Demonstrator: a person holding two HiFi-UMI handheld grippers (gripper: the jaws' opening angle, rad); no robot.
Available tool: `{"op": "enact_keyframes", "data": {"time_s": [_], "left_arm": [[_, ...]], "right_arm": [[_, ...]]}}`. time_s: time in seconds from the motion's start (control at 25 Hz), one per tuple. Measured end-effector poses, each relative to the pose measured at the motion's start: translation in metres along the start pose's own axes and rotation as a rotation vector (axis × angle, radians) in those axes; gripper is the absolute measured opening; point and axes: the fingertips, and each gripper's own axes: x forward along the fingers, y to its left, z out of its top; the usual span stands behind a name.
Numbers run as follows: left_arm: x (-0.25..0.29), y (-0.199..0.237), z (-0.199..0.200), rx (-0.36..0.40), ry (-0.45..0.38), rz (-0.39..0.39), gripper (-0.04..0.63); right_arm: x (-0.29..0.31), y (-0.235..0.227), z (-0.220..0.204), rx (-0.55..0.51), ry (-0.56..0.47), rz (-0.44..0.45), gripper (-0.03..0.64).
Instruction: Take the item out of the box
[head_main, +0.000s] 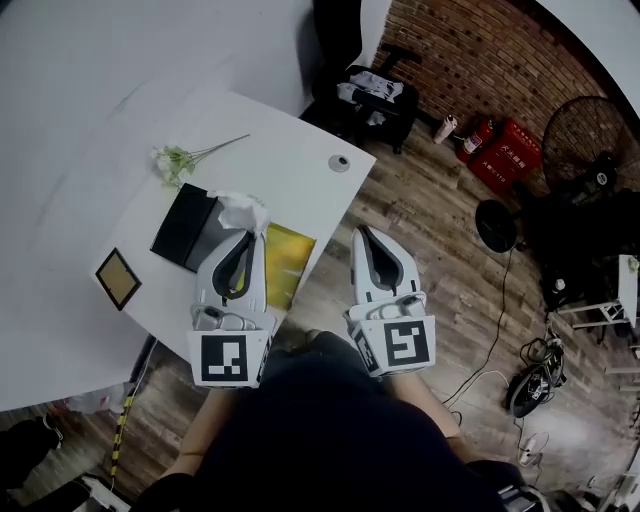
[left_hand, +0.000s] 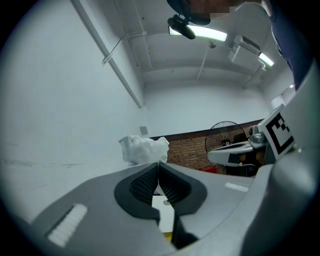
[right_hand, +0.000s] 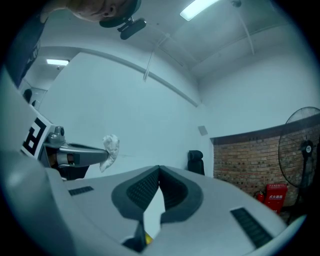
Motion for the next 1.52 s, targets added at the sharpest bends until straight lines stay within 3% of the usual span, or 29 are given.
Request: {"op": "enact_keyframes", "data": {"time_s": [0.48,1.52], "left_arm": [[-0.003,-0.004,-0.001,0.000,-0.013,-0.027,0.018],[-0.001,-0.012,-0.008,-0.001,0.011,-0.037,0.018]], "right_arm": [[-0.002,-0.010,0.004,-0.002,-0.008,-0.063,0.011],[-0.003,-0.008,0.000,-0.023,-0.004,-0.025,0.011]]}}
